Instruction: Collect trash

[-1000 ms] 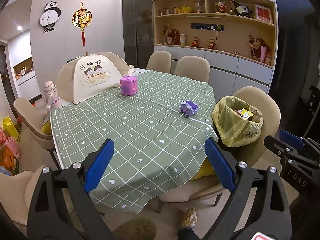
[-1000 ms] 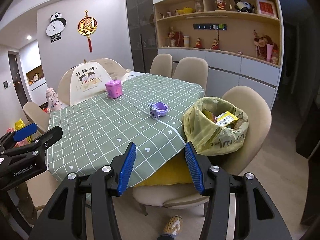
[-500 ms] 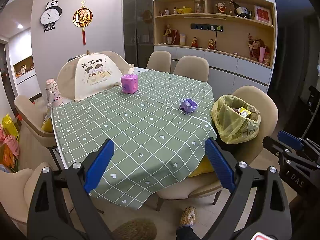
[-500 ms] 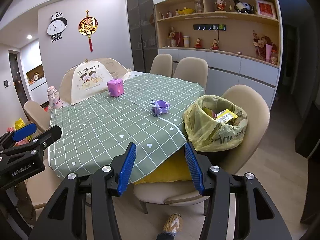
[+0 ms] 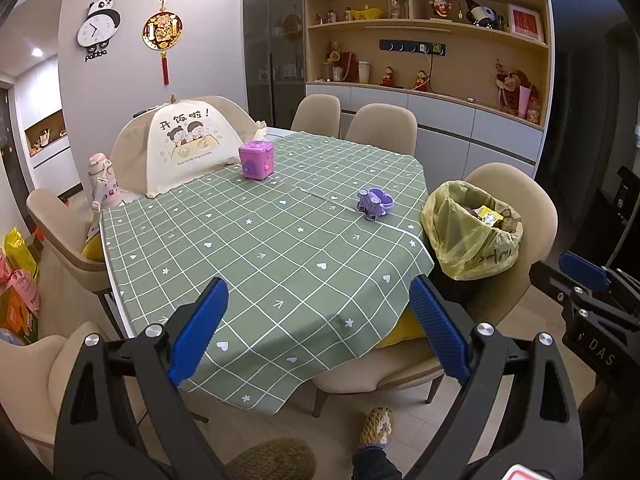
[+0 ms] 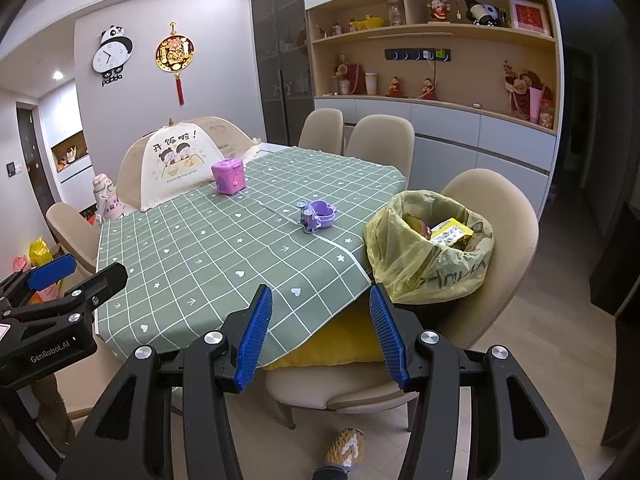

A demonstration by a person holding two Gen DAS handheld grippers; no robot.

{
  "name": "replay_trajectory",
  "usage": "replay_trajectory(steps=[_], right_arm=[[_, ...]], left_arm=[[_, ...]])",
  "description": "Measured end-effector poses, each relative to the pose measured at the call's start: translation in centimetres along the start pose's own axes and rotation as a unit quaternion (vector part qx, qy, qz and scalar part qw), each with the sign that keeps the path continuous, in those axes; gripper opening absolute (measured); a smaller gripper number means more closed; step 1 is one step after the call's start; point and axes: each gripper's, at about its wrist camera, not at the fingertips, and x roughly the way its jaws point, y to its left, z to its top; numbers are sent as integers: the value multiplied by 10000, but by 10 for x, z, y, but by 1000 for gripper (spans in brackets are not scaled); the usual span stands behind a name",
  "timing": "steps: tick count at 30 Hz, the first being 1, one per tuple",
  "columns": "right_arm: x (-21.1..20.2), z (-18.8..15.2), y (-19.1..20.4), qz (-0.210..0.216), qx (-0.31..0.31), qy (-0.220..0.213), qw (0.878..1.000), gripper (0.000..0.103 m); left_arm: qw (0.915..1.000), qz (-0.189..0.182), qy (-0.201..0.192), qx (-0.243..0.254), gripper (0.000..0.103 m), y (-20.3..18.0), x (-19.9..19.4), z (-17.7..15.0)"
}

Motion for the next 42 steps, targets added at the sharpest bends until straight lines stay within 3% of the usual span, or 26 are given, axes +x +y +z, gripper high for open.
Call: replay_trajectory(steps=[42], right_arm=[[26,4,-22,-82,21,132,9999,48]], left_arm=[[9996,-156,108,200,88,-19,31,4]])
